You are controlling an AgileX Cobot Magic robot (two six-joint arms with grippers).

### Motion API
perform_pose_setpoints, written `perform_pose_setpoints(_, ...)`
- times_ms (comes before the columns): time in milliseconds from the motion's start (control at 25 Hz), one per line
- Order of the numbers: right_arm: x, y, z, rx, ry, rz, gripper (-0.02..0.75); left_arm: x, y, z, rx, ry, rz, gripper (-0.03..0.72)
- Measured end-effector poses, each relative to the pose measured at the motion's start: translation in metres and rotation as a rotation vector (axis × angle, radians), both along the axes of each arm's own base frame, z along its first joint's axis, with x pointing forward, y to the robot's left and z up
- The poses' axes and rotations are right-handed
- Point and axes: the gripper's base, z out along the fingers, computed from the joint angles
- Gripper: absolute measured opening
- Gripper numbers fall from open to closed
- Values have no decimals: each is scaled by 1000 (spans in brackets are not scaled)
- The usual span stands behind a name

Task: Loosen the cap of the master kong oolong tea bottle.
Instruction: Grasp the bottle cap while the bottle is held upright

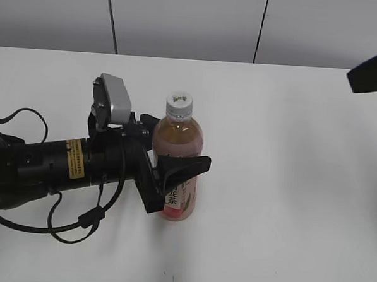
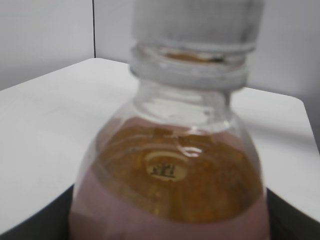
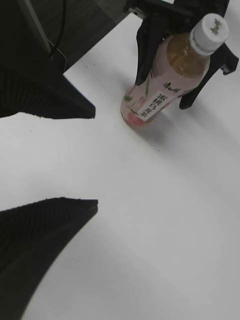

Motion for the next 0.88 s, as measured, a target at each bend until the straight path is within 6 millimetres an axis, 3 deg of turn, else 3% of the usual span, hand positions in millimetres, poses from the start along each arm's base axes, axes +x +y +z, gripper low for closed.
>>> perform_pose_setpoints(240,21,48,3,-90,9,170,388,-2,-1,0,6,-15,-29,454)
perform_pose_setpoints(520,36,104,11,-125,74,247,388,-3,-1,0,7,-19,-43,454)
perform_pose_setpoints(720,53,138,5,-160,223,203,388,-3,-1,0,7,-19,-44,454)
perform_pose_setpoints(880,69,163,5,-186,239,180,405,-3,-1,0,7,-19,-45,454)
